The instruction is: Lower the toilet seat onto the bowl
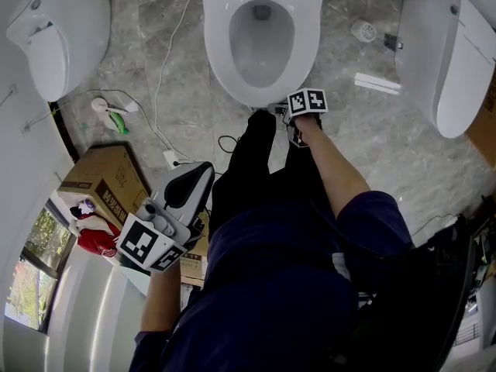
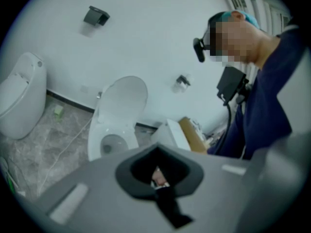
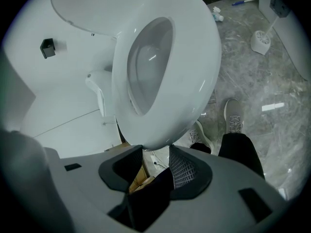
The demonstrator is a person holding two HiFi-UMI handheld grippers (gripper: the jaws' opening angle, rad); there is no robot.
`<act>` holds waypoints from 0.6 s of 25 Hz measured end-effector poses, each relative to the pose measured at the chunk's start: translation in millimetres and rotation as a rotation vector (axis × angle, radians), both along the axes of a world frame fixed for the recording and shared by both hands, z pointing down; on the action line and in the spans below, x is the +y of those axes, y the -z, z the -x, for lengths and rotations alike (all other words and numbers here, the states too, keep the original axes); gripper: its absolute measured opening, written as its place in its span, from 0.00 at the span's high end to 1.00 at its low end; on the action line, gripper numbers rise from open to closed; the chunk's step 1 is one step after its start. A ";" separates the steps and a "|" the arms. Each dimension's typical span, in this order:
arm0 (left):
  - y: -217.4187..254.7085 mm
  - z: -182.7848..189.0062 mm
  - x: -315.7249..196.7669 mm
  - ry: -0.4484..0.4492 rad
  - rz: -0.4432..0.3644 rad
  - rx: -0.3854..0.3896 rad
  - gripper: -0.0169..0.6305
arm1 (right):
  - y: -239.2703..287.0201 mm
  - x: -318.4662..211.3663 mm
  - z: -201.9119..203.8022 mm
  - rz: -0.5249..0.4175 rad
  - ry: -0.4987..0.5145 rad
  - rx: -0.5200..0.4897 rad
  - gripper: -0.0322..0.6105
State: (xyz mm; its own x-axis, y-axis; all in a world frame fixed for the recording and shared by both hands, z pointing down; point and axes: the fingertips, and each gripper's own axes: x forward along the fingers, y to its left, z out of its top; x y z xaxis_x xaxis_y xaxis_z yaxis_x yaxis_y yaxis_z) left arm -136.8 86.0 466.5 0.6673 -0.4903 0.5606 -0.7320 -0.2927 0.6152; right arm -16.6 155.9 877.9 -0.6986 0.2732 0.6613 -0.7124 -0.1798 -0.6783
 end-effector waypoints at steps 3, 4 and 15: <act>-2.7 -0.3 -3.7 0.001 0.004 -0.004 0.97 | -5.7 0.7 0.4 0.018 0.003 0.003 0.69; -3.2 -0.3 -4.5 0.002 0.005 -0.004 0.97 | -7.4 0.8 0.8 0.024 0.004 0.004 0.69; -9.7 -8.6 0.9 0.010 0.024 0.006 0.97 | -22.8 3.7 -0.5 0.060 0.025 0.032 0.71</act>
